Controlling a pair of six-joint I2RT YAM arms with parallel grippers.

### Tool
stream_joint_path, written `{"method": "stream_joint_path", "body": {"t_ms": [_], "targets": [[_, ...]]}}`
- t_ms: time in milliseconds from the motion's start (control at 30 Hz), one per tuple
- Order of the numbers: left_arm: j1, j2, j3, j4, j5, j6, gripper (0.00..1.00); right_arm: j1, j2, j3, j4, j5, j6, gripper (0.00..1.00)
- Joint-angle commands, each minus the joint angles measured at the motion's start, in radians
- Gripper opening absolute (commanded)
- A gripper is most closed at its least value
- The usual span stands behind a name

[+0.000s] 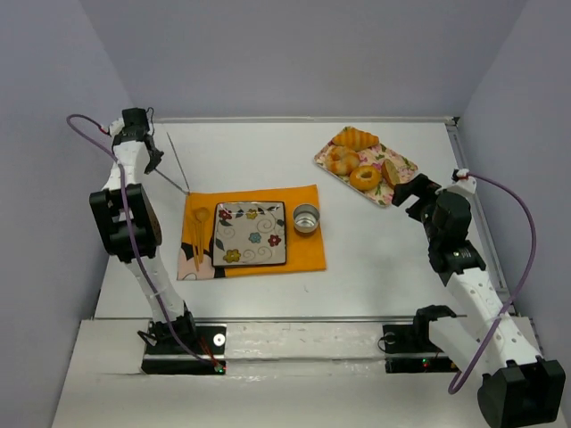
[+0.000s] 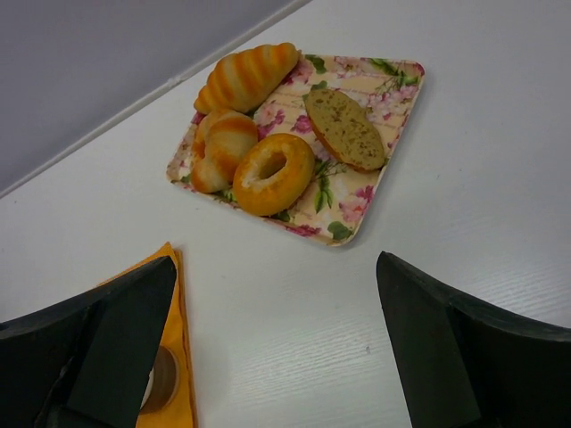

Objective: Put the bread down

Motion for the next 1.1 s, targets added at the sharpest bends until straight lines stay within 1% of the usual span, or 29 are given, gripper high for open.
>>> {"method": "stream_joint_path", "body": {"t_ms": [0,33,67,100,133,167,200,233,267,300,333,367,400,433,467,500,567,600,700,733,767,800,933,1000,1067], "targets": [[-0.015,-0.319,-0.070,0.226,0.184,0.042,0.06,-0.003,0.006,0.046,0.056,-0.069,-0.068,1.00],[-0.027,-0.357,-0.096,0.268,0.242,0.057,0.06,-0.003,0.007,0.051,0.055,-0.090,-0.082,1.00],[-0.040,-0.393,-0.121,0.308,0.271,0.063,0.06,-0.003,0.009,0.057,0.053,-0.101,-0.087,1.00],[-0.055,-0.428,-0.147,0.390,0.308,0.071,0.06,-0.003,0.007,0.063,0.052,-0.116,-0.093,1.00],[-0.088,-0.500,-0.203,0.435,0.392,0.080,0.06,-0.003,0.003,0.077,0.053,-0.135,-0.101,1.00],[-0.107,-0.535,-0.236,0.537,0.432,0.088,0.06,-0.003,0.000,0.083,0.053,-0.182,-0.111,1.00],[-0.124,-0.607,-0.312,0.610,0.474,0.088,0.06,-0.003,0.000,0.091,0.053,-0.208,-0.119,1.00],[-0.156,-0.646,-0.355,0.674,0.573,0.085,0.06,-0.003,0.004,0.104,0.061,-0.268,-0.151,1.00],[-0.171,-0.678,-0.401,0.751,0.629,0.066,0.06,-0.003,0.010,0.111,0.070,-0.397,-0.172,1.00],[-0.182,-0.741,-0.493,0.910,0.682,0.052,0.06,-0.003,0.021,0.118,0.076,-0.482,-0.194,1.00],[-0.205,-0.769,-0.533,0.980,0.798,0.039,0.06,-0.003,0.049,0.132,0.086,-0.559,-0.218,1.00],[-0.213,-0.792,-0.570,1.052,0.840,0.025,0.06,-0.003,0.064,0.132,0.101,-0.718,-0.229,1.00],[-0.219,-0.831,-0.630,1.169,0.868,-0.009,0.06,0.010,0.078,0.134,0.133,-0.777,-0.237,1.00],[-0.253,-0.850,-0.658,1.222,0.934,-0.023,0.06,0.025,0.099,0.134,0.150,-0.812,-0.245,1.00],[-0.268,-0.865,-0.678,1.271,0.960,-0.035,0.06,0.045,0.106,0.135,0.162,-0.831,-0.254,1.00],[-0.299,-0.897,-0.717,1.351,0.994,-0.055,0.06,0.100,0.110,0.140,0.181,-0.842,-0.271,1.00],[-0.328,-0.927,-0.748,1.408,1.014,-0.066,0.06,0.167,0.121,0.147,0.207,-0.842,-0.327,1.00],[-0.355,-0.951,-0.761,1.437,1.014,-0.066,0.06,0.234,0.126,0.155,0.222,-0.850,-0.347,1.00],[-0.391,-0.973,-0.794,1.511,1.031,-0.084,0.06,0.313,0.144,0.158,0.331,-0.883,-0.368,1.00],[-0.411,-0.985,-0.820,1.537,1.031,-0.127,0.06,0.347,0.149,0.145,0.428,-0.897,-0.355,1.00],[-0.419,-0.990,-0.831,1.584,1.031,-0.142,0.06,0.364,0.158,0.137,0.479,-0.899,-0.351,1.00],[-0.435,-0.999,-0.856,1.612,1.022,-0.159,0.06,0.382,0.164,0.123,0.569,-0.900,-0.352,1.00],[-0.469,-0.999,-0.903,1.724,1.011,-0.222,0.06,0.467,0.222,0.121,0.765,-0.886,-0.343,1.00],[-0.489,-0.991,-0.919,1.804,1.010,-0.262,0.06,0.507,0.257,0.149,0.823,-0.899,-0.317,1.00],[-0.503,-0.979,-0.936,1.864,1.019,-0.293,0.06,0.530,0.314,0.186,0.891,-0.963,-0.308,1.00]]}}
